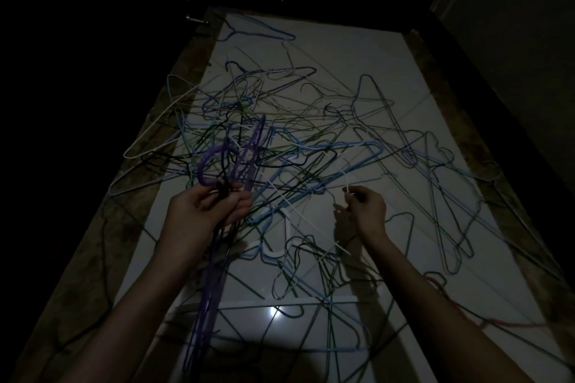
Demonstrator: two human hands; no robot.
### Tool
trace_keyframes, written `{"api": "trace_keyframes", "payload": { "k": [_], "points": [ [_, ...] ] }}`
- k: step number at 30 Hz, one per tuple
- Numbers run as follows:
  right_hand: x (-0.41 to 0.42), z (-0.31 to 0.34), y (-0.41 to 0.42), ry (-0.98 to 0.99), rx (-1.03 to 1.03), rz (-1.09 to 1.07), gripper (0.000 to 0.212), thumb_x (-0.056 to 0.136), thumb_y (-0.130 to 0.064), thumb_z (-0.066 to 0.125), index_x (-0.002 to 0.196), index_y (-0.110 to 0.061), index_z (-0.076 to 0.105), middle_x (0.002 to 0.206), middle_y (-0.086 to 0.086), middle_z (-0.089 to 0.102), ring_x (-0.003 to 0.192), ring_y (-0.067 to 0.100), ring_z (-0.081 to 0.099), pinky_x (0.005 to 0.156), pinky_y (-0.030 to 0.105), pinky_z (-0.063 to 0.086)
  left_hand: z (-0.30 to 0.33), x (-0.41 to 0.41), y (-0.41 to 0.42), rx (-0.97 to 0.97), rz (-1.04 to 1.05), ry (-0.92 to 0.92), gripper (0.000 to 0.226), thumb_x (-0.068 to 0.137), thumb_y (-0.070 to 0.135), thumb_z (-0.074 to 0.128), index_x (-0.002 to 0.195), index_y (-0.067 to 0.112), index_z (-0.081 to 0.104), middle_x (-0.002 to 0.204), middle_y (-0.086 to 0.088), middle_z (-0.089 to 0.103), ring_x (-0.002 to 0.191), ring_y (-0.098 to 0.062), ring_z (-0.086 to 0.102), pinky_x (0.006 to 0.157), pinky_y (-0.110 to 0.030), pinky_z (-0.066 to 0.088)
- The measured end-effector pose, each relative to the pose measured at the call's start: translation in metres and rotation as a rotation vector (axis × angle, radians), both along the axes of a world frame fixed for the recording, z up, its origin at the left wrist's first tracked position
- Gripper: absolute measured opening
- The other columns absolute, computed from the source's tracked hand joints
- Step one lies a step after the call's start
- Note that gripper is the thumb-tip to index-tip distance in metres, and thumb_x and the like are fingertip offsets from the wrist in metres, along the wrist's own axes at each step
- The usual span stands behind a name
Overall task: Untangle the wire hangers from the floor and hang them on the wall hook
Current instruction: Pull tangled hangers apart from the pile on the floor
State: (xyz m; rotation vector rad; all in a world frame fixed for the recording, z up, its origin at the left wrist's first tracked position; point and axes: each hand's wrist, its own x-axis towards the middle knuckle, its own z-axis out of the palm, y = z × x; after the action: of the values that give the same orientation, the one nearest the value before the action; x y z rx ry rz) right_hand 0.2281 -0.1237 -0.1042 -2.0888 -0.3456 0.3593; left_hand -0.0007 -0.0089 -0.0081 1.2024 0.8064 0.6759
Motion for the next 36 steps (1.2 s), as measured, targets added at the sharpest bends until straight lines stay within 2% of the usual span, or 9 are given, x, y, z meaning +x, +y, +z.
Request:
{"api": "trace_keyframes", "payload": {
  "k": [3, 8, 12, 15, 20, 25, 28, 32, 36],
  "points": [
    [0.009, 0.009, -0.006, -0.027, 0.026, -0.031, 0.021, 0.091, -0.003, 0.052, 0.106, 0.001, 0.065, 0.101, 0.018, 0.067, 0.081, 0.024, 0.06, 0.076, 0.035, 0.05, 0.003, 0.001, -0.002, 0.012, -0.015, -0.017, 0.014, 0.086, -0.007, 0.054, 0.09, 0.004, 0.062, 0.078, -0.004, 0.074, 0.077, -0.016, 0.071, 0.065, -0.017, 0.055],
    [0.021, 0.02, -0.015, -0.029, 0.054, -0.098, 0.021, 0.091, -0.003, 0.052, 0.107, 0.002, 0.064, 0.098, 0.021, 0.066, 0.075, 0.026, 0.059, 0.058, 0.025, 0.046, 0.008, -0.001, -0.005, 0.016, -0.038, -0.042, 0.013, 0.086, -0.007, 0.054, 0.09, 0.002, 0.062, 0.075, -0.002, 0.074, 0.076, -0.015, 0.071, 0.065, -0.016, 0.055],
    [0.024, 0.031, -0.019, -0.04, 0.077, -0.1, 0.023, 0.091, -0.003, 0.051, 0.11, 0.002, 0.063, 0.098, 0.018, 0.065, 0.078, 0.025, 0.059, 0.057, 0.02, 0.045, 0.011, -0.002, -0.005, 0.019, -0.04, -0.045, 0.013, 0.085, -0.007, 0.054, 0.089, 0.003, 0.063, 0.079, -0.006, 0.074, 0.078, -0.018, 0.072, 0.066, -0.018, 0.056],
    [0.034, 0.044, -0.019, -0.053, 0.114, -0.122, 0.022, 0.09, -0.004, 0.052, 0.108, 0.001, 0.064, 0.095, 0.015, 0.064, 0.069, 0.017, 0.056, 0.055, 0.019, 0.042, 0.012, -0.004, -0.005, 0.033, -0.042, -0.051, 0.014, 0.085, -0.007, 0.054, 0.088, 0.002, 0.064, 0.085, -0.011, 0.073, 0.078, -0.021, 0.072, 0.066, -0.019, 0.056],
    [0.031, 0.066, -0.014, -0.09, 0.087, -0.011, 0.02, 0.091, -0.005, 0.053, 0.106, 0.0, 0.064, 0.087, 0.01, 0.061, 0.061, 0.007, 0.051, 0.047, 0.012, 0.042, 0.011, 0.0, -0.004, -0.007, -0.013, -0.053, 0.012, 0.086, -0.005, 0.055, 0.093, 0.001, 0.063, 0.081, -0.006, 0.074, 0.078, -0.019, 0.072, 0.064, -0.018, 0.055],
    [0.005, 0.076, -0.005, 0.147, 0.17, 0.069, 0.016, 0.092, -0.003, 0.051, 0.101, -0.003, 0.064, 0.075, 0.011, 0.055, 0.056, 0.015, 0.048, 0.046, 0.02, 0.051, 0.008, 0.003, -0.006, -0.045, 0.005, -0.06, 0.013, 0.087, -0.006, 0.055, 0.089, 0.005, 0.062, 0.079, -0.007, 0.074, 0.081, -0.021, 0.072, 0.067, -0.019, 0.055],
    [-0.012, 0.086, -0.001, 0.269, 0.227, 0.137, 0.015, 0.091, 0.0, 0.052, 0.101, 0.0, 0.062, 0.075, 0.01, 0.052, 0.058, 0.017, 0.05, 0.052, 0.022, 0.056, 0.005, 0.0, -0.006, -0.052, -0.008, -0.058, 0.014, 0.088, -0.006, 0.053, 0.09, 0.006, 0.061, 0.083, -0.009, 0.074, 0.084, -0.023, 0.071, 0.068, -0.02, 0.055],
    [-0.037, 0.104, -0.001, 0.384, 0.302, 0.229, 0.016, 0.089, 0.001, 0.054, 0.104, 0.002, 0.061, 0.077, 0.011, 0.055, 0.063, 0.018, 0.056, 0.055, 0.019, 0.056, 0.002, -0.002, -0.007, -0.148, -0.006, -0.084, 0.012, 0.09, -0.005, 0.051, 0.092, 0.004, 0.057, 0.087, -0.011, 0.074, 0.089, -0.023, 0.071, 0.071, -0.021, 0.056],
    [-0.064, 0.114, -0.004, 0.444, 0.325, 0.295, 0.013, 0.09, -0.003, 0.055, 0.099, -0.005, 0.063, 0.079, 0.01, 0.059, 0.061, 0.013, 0.059, 0.057, 0.017, 0.053, 0.003, 0.001, -0.009, -0.217, 0.003, -0.091, 0.012, 0.091, -0.006, 0.048, 0.093, 0.004, 0.055, 0.092, -0.015, 0.072, 0.088, -0.021, 0.071, 0.073, -0.021, 0.057]
  ]
}}
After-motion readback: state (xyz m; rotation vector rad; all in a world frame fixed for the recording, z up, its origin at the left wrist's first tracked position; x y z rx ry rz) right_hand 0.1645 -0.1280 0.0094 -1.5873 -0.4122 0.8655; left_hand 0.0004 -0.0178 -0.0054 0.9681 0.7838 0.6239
